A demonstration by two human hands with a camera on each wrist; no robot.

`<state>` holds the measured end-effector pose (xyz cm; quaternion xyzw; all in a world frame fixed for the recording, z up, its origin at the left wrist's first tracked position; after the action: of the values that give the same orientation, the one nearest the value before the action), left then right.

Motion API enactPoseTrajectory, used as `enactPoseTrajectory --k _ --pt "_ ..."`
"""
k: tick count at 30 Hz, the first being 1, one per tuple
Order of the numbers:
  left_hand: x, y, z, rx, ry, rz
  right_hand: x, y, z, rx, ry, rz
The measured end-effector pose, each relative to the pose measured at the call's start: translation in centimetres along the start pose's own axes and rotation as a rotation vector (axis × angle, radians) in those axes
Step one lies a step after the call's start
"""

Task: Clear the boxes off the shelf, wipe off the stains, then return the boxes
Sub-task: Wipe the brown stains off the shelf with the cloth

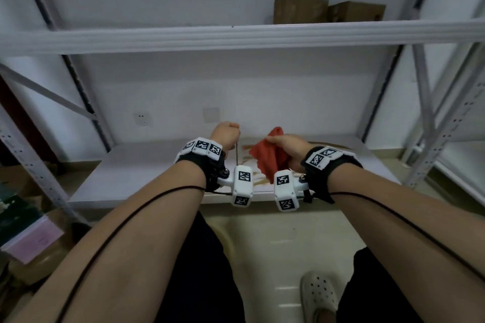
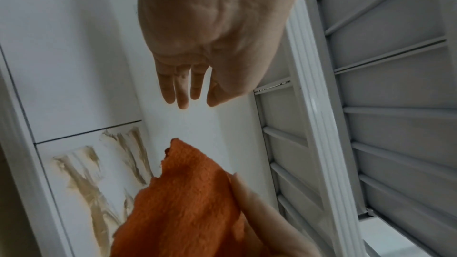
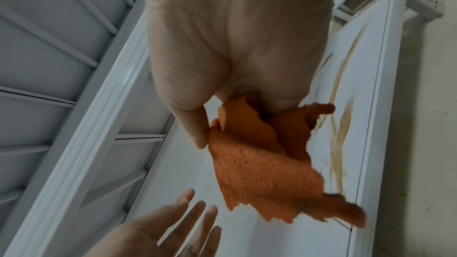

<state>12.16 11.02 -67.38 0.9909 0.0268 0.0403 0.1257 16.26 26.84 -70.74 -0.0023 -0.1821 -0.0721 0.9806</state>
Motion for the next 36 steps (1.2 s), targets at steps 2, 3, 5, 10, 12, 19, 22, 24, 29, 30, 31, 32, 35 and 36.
enactPoseTrajectory --k 2,3,5,10,12,19,22,24,29,30,31,32,35,36 --pt "-1.1 -1.1 0.9 -0.035 0.002 0.014 -2.7 1.6 -1.2 0.072 -0.011 -0.035" --pt "-1.7 -1.5 1.5 -0.043 0.009 0.017 -3.9 2.2 -1.6 0.107 -0.008 -0.048" --pt "-2.8 -1.8 3.0 -0.042 0.025 0.017 -5.4 2.9 -2.4 0.144 -0.005 -0.079" --pt "-6.0 -1.5 7.4 -0.089 0.112 0.017 -6.9 1.7 -3.8 0.21 -0.043 -0.081" --pt "-7.6 -1.3 9.7 -0.145 0.154 0.012 -8.8 1.2 -4.5 0.288 -0.011 -0.072" --pt "-12.1 -1.8 18.0 -0.491 0.195 0.046 -15.5 0.4 -9.2 0.534 0.018 -0.03" --pt "-13.9 -2.6 20.7 -0.68 0.175 0.092 -18.0 -0.1 -11.0 0.674 0.061 -0.003" --pt "-14.9 -2.9 22.3 -0.795 0.17 0.118 -19.6 -0.6 -12.0 0.751 0.105 0.011" --pt "-16.5 -4.5 26.3 -1.071 0.171 0.278 -22.6 -1.7 -13.9 0.871 0.272 0.069" --pt "-16.5 -4.6 27.1 -1.118 0.189 0.302 -23.0 -2.1 -14.3 0.94 0.319 0.09" --pt "-16.5 -4.7 27.9 -1.161 0.208 0.324 -23.5 -2.4 -14.8 1.032 0.369 0.114" --pt "-16.5 -4.8 28.5 -1.204 0.216 0.346 -23.8 -2.7 -15.6 1.151 0.393 0.147" --pt "-16.5 -5.1 29.4 -1.269 0.234 0.379 -24.2 -2.8 -18.3 1.393 0.344 0.275" --pt "-16.6 -5.0 29.4 -1.275 0.232 0.369 -24.0 -2.7 -18.8 1.444 0.323 0.315"
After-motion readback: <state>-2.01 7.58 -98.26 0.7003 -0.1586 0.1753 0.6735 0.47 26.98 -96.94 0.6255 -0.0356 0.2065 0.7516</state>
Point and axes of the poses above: each hand's wrist, its own x-axis away from the middle knuckle, its own y-axis out of the back of the hand, z = x × y, the point moved 8 cm from there along -x, towards the middle knuckle, and after that the axes turned 4 degrees about -z, right-handed, at the moved point
